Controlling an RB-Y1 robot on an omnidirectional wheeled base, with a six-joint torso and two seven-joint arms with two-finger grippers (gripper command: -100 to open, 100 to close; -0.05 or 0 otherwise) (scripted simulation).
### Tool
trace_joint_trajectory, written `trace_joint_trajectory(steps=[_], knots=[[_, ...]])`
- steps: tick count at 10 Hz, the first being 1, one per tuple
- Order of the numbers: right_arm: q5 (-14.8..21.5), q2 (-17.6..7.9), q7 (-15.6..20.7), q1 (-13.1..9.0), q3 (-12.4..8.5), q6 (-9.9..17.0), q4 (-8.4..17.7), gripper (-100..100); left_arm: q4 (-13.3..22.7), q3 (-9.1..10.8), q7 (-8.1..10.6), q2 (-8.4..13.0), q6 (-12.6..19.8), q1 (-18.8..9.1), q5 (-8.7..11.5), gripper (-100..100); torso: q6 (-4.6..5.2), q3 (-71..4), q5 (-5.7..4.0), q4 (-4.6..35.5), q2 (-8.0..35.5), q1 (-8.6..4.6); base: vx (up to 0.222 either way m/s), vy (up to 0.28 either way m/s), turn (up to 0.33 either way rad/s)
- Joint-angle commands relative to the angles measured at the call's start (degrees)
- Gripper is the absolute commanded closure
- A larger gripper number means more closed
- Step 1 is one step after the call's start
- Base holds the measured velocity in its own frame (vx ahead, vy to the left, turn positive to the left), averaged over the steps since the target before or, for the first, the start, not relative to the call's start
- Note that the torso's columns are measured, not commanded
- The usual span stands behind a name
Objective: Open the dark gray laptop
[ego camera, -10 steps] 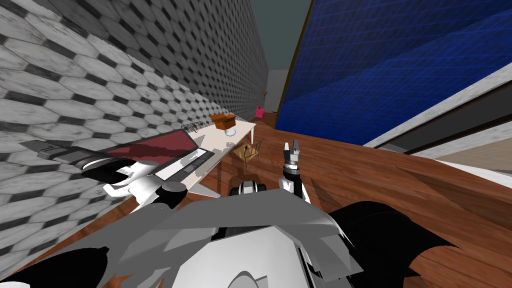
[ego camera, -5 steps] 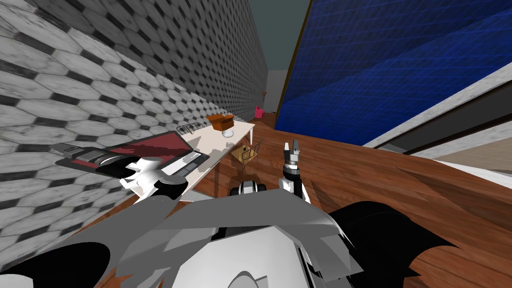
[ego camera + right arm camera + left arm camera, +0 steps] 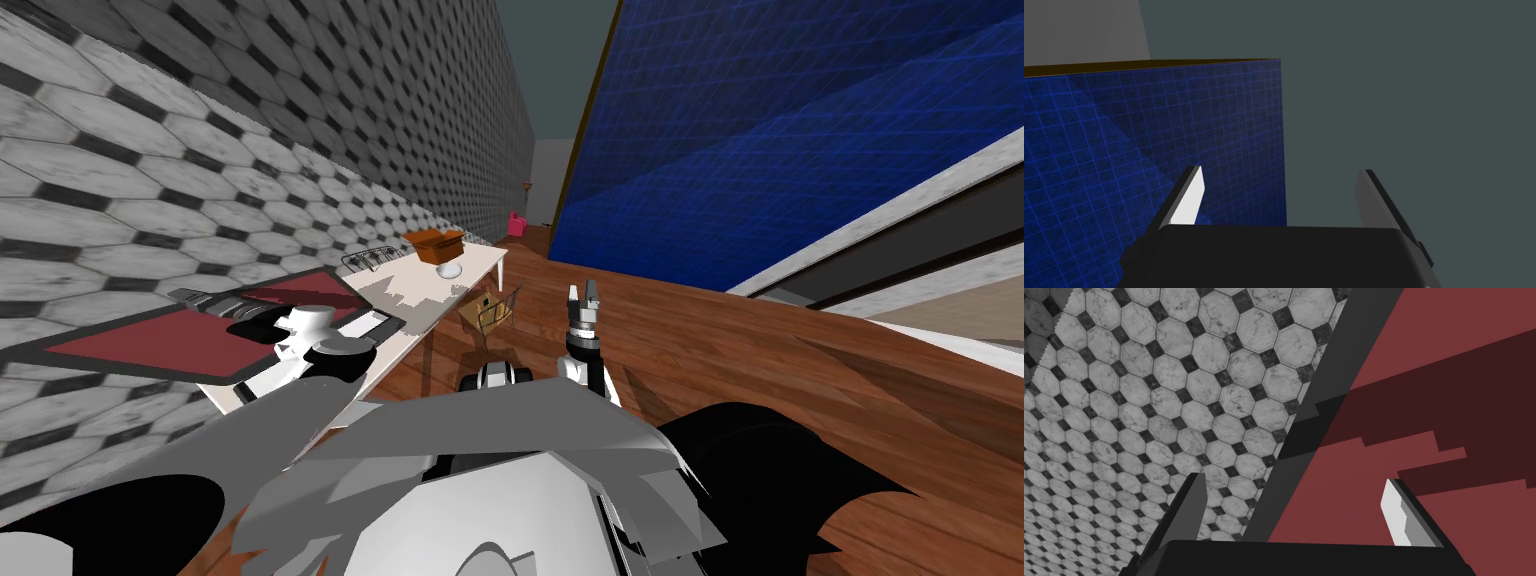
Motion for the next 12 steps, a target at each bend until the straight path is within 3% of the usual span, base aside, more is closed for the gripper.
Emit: trace_joint_trajectory(steps=[1, 3, 4, 9, 10, 11, 12], knots=[[0.0, 0.0, 0.0, 0.0, 0.0, 0.0, 0.0, 0, 3.4, 1.17, -0.91, 1.0, -0.2, -2.3, 1.0, -100, -0.03, 0.2, 0.03, 0.1, 0.3, 0.1, 0.058, -0.04, -0.003], [0.0, 0.0, 0.0, 0.0, 0.0, 0.0, 0.0, 0, 7.7, 3.19, -2.5, 1.8, 0.3, -5.4, 2.6, -100, 0.03, 0.0, -0.01, 0.0, 0.0, -0.03, 0.105, -0.054, -0.013], [0.0, 0.0, 0.0, 0.0, 0.0, 0.0, 0.0, 0, 7.7, 3.19, -2.5, 1.8, 0.3, -5.6, 2.6, -100, 0.02, -0.1, -0.03, 0.0, -0.1, -0.1, 0.09, -0.052, -0.009], [0.0, 0.0, 0.0, 0.0, 0.0, 0.0, 0.0, 0, 14.0, 7.0, -5.3, 3.9, 1.0, -11.3, 5.3, -100, -0.01, 0.1, -0.01, 0.0, 0.1, -0.03, 0.092, -0.05, -0.009], [0.0, 0.0, 0.0, 0.0, 0.0, 0.0, 0.0, 0, 13.4, 6.54, -4.87, 3.6, 0.8, -10.7, 5.0, -100, -0.01, 0.1, -0.02, 0.1, 0.1, -0.02, 0.037, -0.019, -0.005], [0.0, 0.0, 0.0, 0.0, 0.0, 0.0, 0.0, 0, 13.0, 8.48, -6.97, 2.6, -1.9, -12.2, 4.7, -100, -0.04, 0.1, 0.02, 0.1, 0.2, 0.08, -0.096, 0.124, -0.297], [0.0, 0.0, 0.0, 0.0, 0.0, 0.0, 0.0, 0, 13.0, 8.48, -6.97, 2.6, -2.1, -12.2, 4.7, -100, 0.05, 0.3, 0.11, 0.2, 0.5, 0.42, -0.124, 0.155, -0.23]])
